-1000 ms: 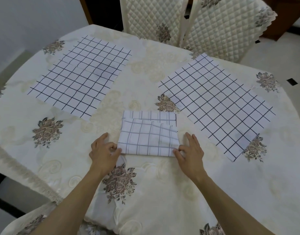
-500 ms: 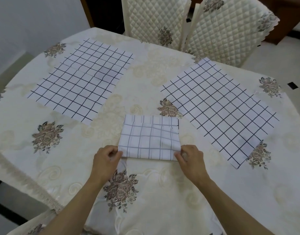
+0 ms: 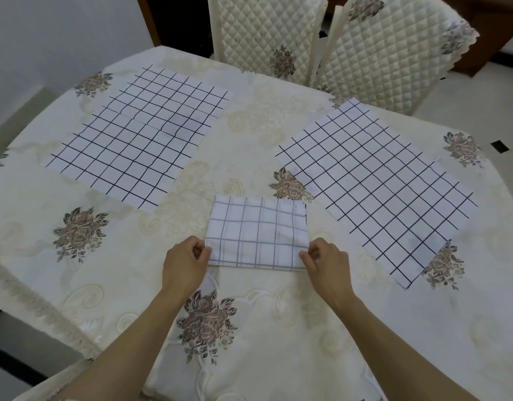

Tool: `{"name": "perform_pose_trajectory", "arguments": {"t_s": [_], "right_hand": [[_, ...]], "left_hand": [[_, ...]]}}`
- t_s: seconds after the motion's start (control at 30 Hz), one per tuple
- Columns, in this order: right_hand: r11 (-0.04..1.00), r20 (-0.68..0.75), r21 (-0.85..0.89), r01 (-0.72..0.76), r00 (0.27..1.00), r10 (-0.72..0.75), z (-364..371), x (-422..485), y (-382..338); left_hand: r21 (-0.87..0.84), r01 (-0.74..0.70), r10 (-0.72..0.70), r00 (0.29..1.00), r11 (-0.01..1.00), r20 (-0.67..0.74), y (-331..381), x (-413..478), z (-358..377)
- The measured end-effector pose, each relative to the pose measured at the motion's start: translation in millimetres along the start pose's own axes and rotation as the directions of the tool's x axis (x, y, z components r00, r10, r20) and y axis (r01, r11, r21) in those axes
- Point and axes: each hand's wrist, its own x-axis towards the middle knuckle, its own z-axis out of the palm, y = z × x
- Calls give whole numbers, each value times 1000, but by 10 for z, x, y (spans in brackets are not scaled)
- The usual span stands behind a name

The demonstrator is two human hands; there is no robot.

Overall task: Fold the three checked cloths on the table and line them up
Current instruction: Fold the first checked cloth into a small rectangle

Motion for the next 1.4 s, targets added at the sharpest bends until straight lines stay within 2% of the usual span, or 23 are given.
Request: {"name": "perform_pose_trajectory", "arguments": {"t_s": [0.4, 0.87, 0.97, 1.03, 1.1, 1.17, 1.23, 1.3, 1.4], "right_hand": [[995, -3, 69, -77, 997, 78, -11, 28, -70], [993, 13, 67, -99, 995, 98, 44, 35, -43], [993, 31, 37, -111, 993, 110, 88, 54, -9], [994, 49, -5, -111, 993, 111, 117, 70, 11], [995, 16, -70, -67, 998, 68, 127, 60, 9], [985, -65, -171, 25, 997, -36, 123, 22, -18], [963, -86, -241, 125, 985, -149, 151, -28, -50], [936, -27, -263, 232, 968, -248, 236, -65, -58], [921, 45, -229, 315, 949, -313, 396, -93, -141]], "left_hand": [[71, 79, -75, 996, 994, -56, 49, 14, 52], [148, 19, -5, 995, 989, -96, -72, 76, 149], [228, -27, 48, 995, 973, -85, -124, 98, 178], [333, -146, 191, 976, 931, -107, -150, 92, 196], [453, -278, 369, 921, 847, -125, -186, 69, 224], [495, -340, 458, 879, 799, -135, -228, 48, 255], [511, -353, 479, 868, 784, -135, -263, 39, 267], [508, -348, 463, 878, 788, -117, -275, 19, 270], [511, -332, 424, 903, 793, -71, -250, -32, 274]]}}
